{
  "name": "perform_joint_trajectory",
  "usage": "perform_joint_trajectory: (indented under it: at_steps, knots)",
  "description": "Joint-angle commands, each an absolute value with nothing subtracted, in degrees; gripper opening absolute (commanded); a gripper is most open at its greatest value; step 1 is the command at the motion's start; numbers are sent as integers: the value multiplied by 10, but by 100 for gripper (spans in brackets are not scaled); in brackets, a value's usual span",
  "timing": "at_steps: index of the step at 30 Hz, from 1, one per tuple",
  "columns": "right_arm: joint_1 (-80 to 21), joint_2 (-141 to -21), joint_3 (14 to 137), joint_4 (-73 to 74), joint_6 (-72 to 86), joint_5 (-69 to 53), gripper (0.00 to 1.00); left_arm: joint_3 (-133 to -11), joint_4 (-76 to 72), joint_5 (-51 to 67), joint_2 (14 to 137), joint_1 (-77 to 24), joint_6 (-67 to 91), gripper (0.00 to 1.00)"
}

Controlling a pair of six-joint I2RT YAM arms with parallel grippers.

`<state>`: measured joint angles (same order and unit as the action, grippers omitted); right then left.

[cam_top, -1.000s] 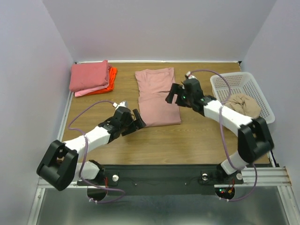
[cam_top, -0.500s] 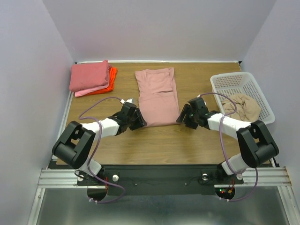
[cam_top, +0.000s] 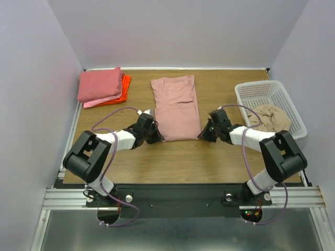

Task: Fold and stack the t-shirts
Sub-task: Fold the tshirt

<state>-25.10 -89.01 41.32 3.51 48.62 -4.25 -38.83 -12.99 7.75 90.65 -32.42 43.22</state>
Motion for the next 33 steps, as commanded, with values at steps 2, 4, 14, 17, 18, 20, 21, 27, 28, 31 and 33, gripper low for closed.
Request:
perform_joint_trajectory:
  at_steps: [2,4,14,17,18,20,21,27,28,31,33]
  knots:
    - [-249,-783,353,17,466,-63,0,-332,-130,95,830,-348,424,0]
    - [-250,-720,321,25,461,-62,0,-314,-126,102,788,-367,431,0]
    - [-249,-427,294,190,478,-76,0,-315,-42,124,605,-462,477,0]
    - [-249,-427,346,197,465,-42,0,-369,-11,95,613,-461,452,0]
    - [-249,-435,361,197,460,-32,0,-385,-1,84,621,-461,446,0]
    - [-249,-474,394,197,445,-2,0,-431,20,69,653,-454,422,0]
    - [-249,-489,424,197,440,21,0,-445,31,68,665,-447,416,0]
    - [-249,-627,540,192,421,98,0,-509,11,101,734,-361,381,0]
    - [-249,-644,570,188,411,105,0,-515,6,110,749,-351,377,0]
    - [-246,-720,639,181,389,128,0,-545,4,128,781,-319,360,0]
    - [-243,-777,670,176,379,129,0,-576,3,130,801,-302,346,0]
